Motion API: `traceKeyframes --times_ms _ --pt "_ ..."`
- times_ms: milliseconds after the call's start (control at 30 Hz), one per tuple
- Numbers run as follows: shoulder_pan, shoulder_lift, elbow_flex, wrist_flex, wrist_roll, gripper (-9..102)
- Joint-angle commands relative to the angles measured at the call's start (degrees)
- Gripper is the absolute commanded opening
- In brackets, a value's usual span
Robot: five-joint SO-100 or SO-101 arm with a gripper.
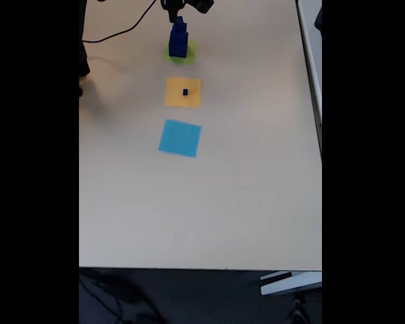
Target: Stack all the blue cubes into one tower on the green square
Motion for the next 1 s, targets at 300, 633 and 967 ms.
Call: traceKeyframes --times_ms 300,633,967 --pt "0.3 0.1 -3.9 0.3 -0.1 0" --pt "-0.1 -0.3 -4.4 0.3 0.6 0" --pt "-0.8 -0.4 -4.5 0.3 2.1 0"
